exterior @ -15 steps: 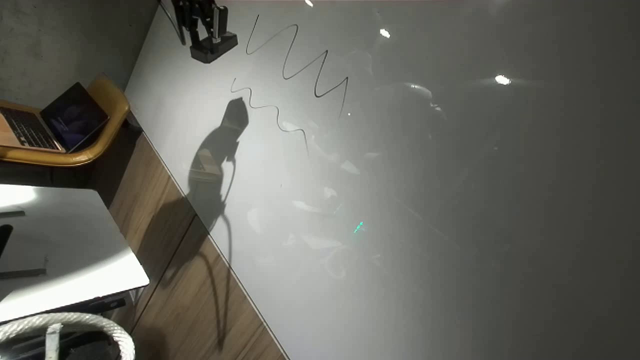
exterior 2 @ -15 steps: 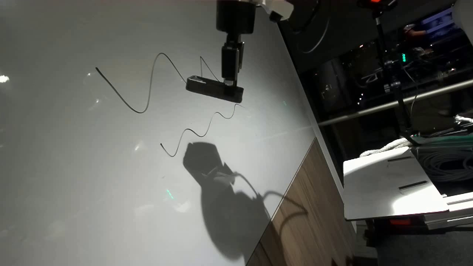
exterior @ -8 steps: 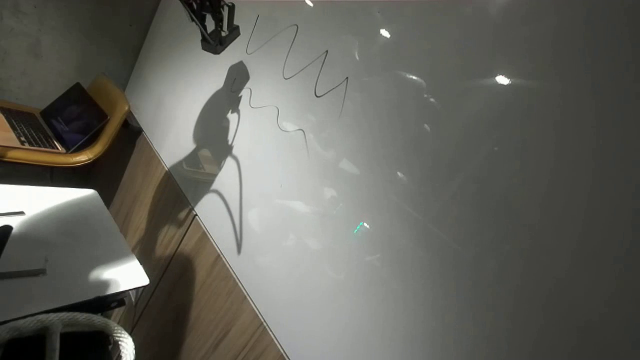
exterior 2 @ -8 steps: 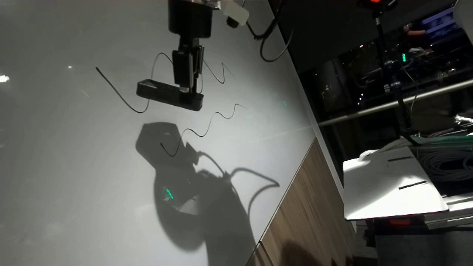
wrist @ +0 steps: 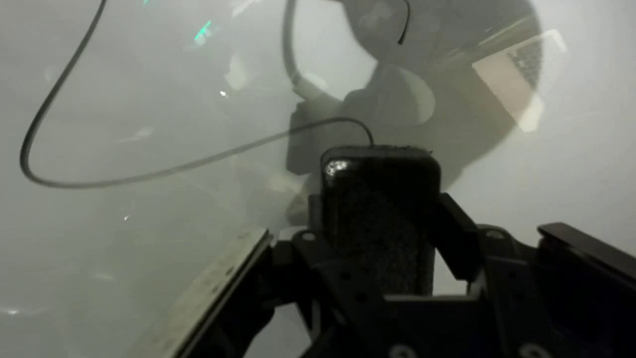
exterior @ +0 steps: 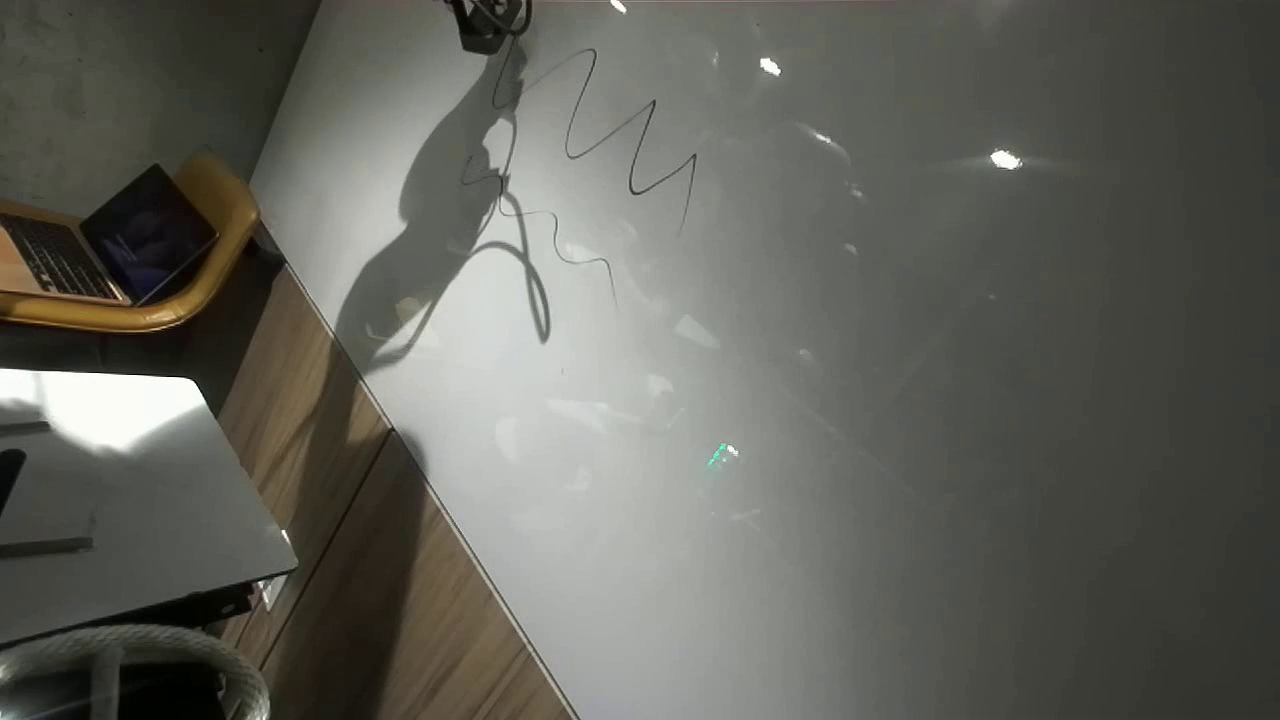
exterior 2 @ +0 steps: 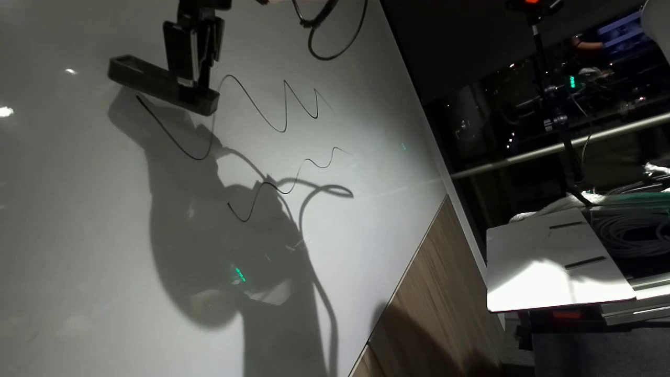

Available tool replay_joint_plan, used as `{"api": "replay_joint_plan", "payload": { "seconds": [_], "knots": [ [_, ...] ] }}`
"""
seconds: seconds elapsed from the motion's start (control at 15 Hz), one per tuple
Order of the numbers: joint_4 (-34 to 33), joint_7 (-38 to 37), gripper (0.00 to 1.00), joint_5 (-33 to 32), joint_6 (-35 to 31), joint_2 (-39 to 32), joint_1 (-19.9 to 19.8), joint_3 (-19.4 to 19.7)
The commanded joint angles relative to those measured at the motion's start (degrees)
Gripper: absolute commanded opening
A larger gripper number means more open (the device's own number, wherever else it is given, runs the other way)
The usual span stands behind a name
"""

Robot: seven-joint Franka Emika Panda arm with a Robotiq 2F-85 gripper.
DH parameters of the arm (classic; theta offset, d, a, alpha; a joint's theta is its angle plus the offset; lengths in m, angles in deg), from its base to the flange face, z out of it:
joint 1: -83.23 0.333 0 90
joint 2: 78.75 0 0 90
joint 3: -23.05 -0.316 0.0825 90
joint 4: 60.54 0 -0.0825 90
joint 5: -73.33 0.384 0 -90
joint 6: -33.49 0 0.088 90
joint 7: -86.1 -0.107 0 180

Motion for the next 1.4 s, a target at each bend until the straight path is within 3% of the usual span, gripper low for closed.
{"api": "replay_joint_plan", "payload": {
  "seconds": [0.0,0.33,0.67,1.33],
  "knots": [
    [-6.74,-2.17,0.29,-5.5,2.41,-4.07,2.23,0.49],
    [-13.51,-4.19,0.29,-10.57,3.14,-10.23,4.93,2.23],
    [-18.91,-3.43,0.29,-10.45,4.77,-14.69,7.93,5.16],
    [-16.65,-5.07,0.29,-11.12,5.97,-15.67,8.24,8.8]
  ]
}}
